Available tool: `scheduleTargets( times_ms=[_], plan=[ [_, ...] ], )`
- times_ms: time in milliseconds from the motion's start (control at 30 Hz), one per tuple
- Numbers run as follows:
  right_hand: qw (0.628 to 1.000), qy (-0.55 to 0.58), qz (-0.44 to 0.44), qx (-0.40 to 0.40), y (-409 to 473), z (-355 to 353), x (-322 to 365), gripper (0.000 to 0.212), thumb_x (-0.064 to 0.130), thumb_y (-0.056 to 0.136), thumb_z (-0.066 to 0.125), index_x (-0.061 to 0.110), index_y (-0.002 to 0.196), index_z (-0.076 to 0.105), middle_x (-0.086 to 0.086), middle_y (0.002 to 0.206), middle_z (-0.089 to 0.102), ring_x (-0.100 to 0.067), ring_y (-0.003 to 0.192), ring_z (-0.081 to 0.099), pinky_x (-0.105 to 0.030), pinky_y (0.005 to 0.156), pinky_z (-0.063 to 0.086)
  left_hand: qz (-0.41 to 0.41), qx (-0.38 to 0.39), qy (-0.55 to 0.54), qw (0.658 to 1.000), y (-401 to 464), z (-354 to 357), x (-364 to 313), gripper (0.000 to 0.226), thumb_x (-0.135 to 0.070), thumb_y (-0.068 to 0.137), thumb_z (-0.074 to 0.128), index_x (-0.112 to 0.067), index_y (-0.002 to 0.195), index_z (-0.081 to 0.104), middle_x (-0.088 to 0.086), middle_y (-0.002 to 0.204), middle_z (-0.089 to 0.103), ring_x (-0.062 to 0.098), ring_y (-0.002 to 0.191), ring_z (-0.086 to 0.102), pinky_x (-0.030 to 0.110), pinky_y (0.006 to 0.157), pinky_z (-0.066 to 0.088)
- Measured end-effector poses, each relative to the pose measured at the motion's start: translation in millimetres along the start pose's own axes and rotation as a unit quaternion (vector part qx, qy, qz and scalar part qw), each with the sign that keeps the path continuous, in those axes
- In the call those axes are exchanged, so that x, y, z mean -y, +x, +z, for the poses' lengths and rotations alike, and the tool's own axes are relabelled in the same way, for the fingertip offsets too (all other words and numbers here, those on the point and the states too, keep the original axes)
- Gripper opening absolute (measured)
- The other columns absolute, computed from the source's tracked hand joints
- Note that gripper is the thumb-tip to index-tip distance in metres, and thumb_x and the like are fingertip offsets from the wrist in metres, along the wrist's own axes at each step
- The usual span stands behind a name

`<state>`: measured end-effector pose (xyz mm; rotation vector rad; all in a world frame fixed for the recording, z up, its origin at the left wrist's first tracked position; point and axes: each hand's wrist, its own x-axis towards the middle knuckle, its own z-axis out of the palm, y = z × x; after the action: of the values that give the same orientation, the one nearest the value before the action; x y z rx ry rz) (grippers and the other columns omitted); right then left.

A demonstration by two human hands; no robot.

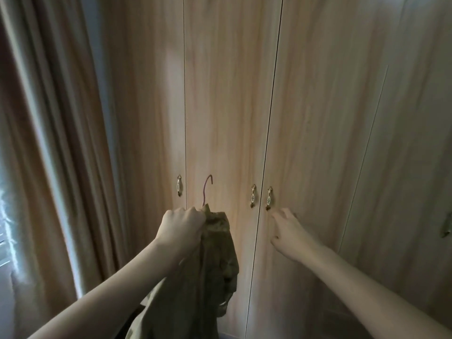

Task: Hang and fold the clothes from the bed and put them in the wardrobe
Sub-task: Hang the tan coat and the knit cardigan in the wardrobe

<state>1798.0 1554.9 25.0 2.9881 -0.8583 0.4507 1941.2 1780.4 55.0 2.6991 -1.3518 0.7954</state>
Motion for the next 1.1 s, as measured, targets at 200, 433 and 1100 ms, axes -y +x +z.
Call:
scheduleTargets(
  times_ms=[200,433,1100],
  plan=[
    [0.999,-0.004,0.02,0.027,55,40,-16,0.059,0.031,0.084,0.057,0.022,0.137,0.035,-0.003,0.136,0.035,-0.026,0.125,0.041,-0.041,0.087,0.047,-0.044,0.021,-0.041,0.998,46,36,-9,0.016,-0.025,0.096,0.044,-0.017,0.083,0.048,-0.007,0.066,0.04,0.017,0.059,0.049,0.025,0.051,0.031],
    [0.998,0.006,0.051,0.033,135,79,-35,0.059,0.031,0.088,0.058,0.023,0.14,0.033,-0.003,0.134,0.042,-0.027,0.126,0.044,-0.041,0.092,0.046,-0.052,0.06,-0.16,0.984,112,92,-16,0.024,-0.034,0.097,0.047,-0.021,0.077,0.045,-0.007,0.07,0.046,0.008,0.055,0.044,0.019,0.046,0.027],
    [0.957,0.064,0.284,-0.003,314,187,-73,0.05,0.037,0.092,0.057,0.015,0.134,0.044,-0.011,0.107,0.068,-0.032,0.102,0.065,-0.038,0.078,0.05,0.002,0.124,-0.366,0.922,253,220,-38,0.012,-0.02,0.082,0.057,-0.024,0.076,0.047,-0.008,0.074,0.044,0.018,0.071,0.052,0.025,0.057,0.038]
  ],
)
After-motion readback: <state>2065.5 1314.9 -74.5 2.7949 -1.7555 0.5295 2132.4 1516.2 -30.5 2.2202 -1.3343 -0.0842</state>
